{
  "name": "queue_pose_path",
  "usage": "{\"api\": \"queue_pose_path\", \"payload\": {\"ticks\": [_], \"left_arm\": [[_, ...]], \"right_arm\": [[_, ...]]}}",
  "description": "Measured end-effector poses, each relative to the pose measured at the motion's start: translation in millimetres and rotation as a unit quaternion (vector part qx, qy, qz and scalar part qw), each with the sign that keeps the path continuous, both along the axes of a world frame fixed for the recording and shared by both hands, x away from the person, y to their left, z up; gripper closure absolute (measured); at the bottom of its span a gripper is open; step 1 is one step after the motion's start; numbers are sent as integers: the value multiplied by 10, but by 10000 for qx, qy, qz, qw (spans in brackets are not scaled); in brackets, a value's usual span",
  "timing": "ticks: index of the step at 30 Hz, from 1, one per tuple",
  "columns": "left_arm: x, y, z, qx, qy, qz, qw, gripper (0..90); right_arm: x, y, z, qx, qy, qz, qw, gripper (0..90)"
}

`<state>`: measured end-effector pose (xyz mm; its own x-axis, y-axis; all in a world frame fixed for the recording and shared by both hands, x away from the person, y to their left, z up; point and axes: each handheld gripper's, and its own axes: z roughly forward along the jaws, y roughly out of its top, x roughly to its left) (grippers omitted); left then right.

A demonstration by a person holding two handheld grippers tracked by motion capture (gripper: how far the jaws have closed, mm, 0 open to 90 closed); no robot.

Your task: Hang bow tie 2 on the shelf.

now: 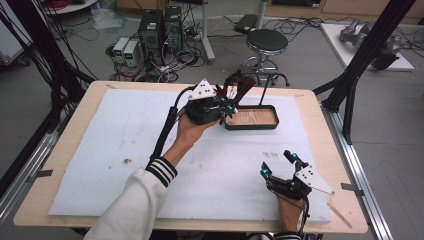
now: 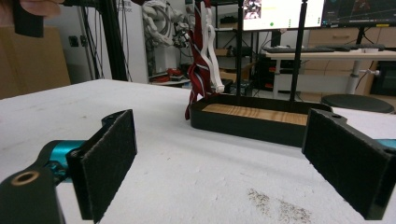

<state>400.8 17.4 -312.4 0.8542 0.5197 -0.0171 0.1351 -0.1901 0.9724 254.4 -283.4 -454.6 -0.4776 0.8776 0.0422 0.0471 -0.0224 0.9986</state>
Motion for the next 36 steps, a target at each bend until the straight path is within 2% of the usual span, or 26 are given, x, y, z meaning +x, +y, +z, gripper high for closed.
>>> {"api": "queue_pose_path", "payload": {"ticks": [8,15,24,28,30,33,36], "left_arm": [[39,-87,29,-89,-60,-44,9999,817],[73,-180,85,-78,-129,-76,9999,818],[211,-181,48,-292,-114,-117,9994,819],[232,-197,30,-358,-208,-156,9990,819],[250,-219,36,-316,-179,-190,9992,819],[252,-297,87,-213,-269,-199,9992,820],[276,-322,97,-332,-266,-162,9990,820]], "right_arm": [[2,-3,-1,10,-2,7,10000,94],[1,-4,0,35,5,13,10000,94],[0,-6,-1,60,14,3,10000,93],[3,-10,-1,65,2,4,10000,94],[2,-10,-1,70,5,2,10000,94],[0,-10,-1,74,24,1,10000,94],[-1,-13,0,86,32,1,10000,94]]}}
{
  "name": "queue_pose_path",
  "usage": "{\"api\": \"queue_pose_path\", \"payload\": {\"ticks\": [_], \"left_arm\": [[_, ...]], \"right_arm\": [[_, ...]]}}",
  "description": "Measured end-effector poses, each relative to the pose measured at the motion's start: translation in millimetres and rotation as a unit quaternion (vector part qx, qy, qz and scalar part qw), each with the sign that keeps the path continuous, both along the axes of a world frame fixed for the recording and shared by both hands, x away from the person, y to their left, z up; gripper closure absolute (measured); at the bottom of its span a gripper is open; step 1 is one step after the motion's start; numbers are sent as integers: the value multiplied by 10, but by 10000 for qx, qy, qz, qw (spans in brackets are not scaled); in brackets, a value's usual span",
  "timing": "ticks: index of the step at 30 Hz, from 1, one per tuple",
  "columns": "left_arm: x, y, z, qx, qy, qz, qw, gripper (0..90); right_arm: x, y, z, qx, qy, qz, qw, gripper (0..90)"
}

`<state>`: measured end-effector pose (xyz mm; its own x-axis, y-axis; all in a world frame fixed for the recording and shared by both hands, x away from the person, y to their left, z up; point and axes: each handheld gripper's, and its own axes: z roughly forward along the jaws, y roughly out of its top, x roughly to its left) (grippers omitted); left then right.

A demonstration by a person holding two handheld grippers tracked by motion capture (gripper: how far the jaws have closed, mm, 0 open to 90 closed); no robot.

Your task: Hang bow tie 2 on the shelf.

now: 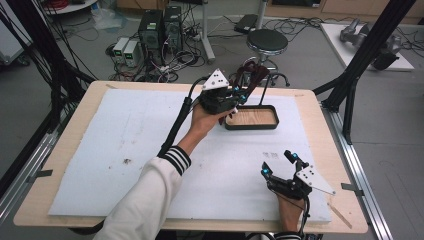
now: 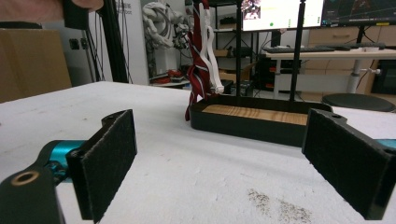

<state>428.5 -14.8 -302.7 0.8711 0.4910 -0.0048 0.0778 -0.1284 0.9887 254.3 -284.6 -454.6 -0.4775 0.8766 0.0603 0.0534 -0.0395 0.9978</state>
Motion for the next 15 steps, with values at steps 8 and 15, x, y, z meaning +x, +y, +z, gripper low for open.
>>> {"api": "queue_pose_path", "payload": {"ticks": [8,15], "left_arm": [[67,-18,-88,93,58,-3,9999,820],[131,-41,-169,54,69,58,9999,819]], "right_arm": [[0,0,0,-2,2,7,10000,93],[0,-1,-1,11,-6,2,10000,94]]}}
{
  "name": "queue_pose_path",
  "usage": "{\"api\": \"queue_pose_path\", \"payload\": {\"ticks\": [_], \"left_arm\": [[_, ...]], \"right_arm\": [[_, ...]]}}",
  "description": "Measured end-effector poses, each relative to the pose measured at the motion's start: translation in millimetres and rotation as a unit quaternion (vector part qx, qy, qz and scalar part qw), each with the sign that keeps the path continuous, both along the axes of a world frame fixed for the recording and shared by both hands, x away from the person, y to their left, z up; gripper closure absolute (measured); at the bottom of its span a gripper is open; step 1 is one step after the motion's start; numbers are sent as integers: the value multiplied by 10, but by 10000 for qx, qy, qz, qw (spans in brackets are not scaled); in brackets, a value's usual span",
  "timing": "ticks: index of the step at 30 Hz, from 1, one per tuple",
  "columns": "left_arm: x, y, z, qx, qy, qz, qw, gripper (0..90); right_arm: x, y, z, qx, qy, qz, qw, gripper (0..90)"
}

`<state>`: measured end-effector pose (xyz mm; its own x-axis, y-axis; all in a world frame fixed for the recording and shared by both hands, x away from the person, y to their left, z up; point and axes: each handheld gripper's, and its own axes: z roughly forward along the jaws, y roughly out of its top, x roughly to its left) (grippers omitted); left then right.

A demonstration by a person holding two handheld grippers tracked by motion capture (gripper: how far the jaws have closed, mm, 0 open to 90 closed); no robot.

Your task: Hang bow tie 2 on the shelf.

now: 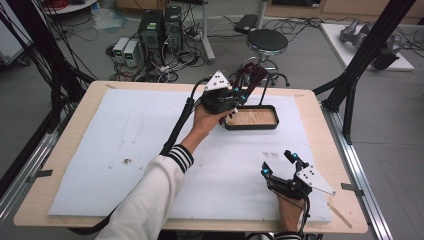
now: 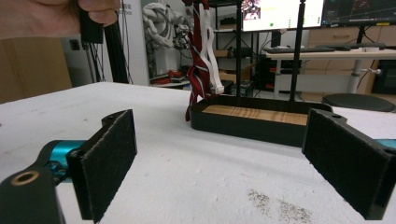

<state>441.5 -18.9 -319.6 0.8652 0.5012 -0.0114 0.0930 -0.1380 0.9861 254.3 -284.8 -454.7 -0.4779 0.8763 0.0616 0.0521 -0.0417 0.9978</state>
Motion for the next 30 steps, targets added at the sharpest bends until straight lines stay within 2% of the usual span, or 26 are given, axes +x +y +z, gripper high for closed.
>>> {"api": "queue_pose_path", "payload": {"ticks": [7,30], "left_arm": [[73,-38,-116,60,80,55,9999,820],[158,-126,-321,369,273,203,9987,819]], "right_arm": [[1,-5,-1,1,-14,-2,10000,94],[-6,-10,-1,59,6,-2,10000,94]]}}
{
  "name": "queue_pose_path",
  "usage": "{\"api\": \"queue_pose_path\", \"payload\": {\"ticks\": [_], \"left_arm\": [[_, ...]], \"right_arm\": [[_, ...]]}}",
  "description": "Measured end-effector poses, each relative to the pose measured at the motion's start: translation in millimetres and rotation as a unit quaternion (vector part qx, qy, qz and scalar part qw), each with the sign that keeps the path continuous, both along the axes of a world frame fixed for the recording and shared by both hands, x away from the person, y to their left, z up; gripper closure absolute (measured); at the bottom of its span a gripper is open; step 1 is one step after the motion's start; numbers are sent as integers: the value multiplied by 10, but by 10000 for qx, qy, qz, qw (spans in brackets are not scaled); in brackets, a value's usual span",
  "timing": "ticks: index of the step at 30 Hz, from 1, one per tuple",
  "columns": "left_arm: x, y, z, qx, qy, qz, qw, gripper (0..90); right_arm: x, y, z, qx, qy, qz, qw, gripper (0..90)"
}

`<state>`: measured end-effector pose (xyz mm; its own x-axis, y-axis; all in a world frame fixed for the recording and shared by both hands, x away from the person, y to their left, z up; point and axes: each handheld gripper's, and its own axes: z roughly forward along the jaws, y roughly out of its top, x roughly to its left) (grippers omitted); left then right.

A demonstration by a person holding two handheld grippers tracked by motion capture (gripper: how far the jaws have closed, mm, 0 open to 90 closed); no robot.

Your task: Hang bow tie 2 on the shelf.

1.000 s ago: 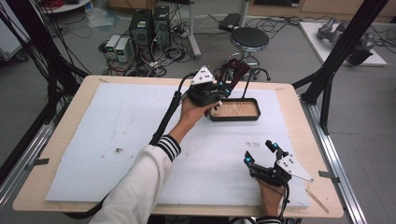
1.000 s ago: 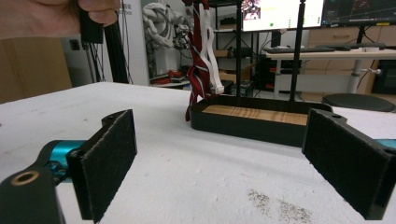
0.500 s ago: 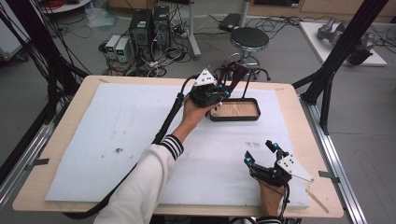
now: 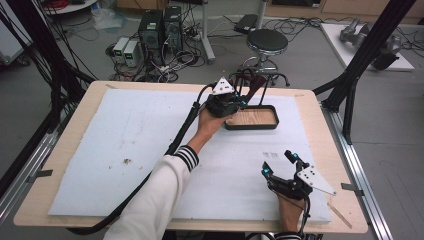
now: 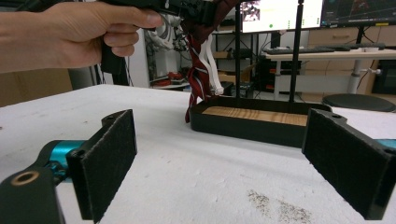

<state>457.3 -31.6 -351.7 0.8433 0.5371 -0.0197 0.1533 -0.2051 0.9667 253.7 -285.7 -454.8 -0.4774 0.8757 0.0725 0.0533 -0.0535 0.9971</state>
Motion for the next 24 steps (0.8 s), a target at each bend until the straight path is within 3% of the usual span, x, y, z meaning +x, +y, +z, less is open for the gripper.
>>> {"api": "queue_pose_path", "payload": {"ticks": [7,19,24], "left_arm": [[31,6,-25,44,64,115,9999,819],[52,10,14,-132,45,145,9998,819],[79,-13,16,14,89,183,9998,819]], "right_arm": [[0,-2,1,-8,1,2,10000,94],[4,-3,1,-3,-1,-7,10000,94],[4,-3,0,6,-7,-3,10000,93]]}}
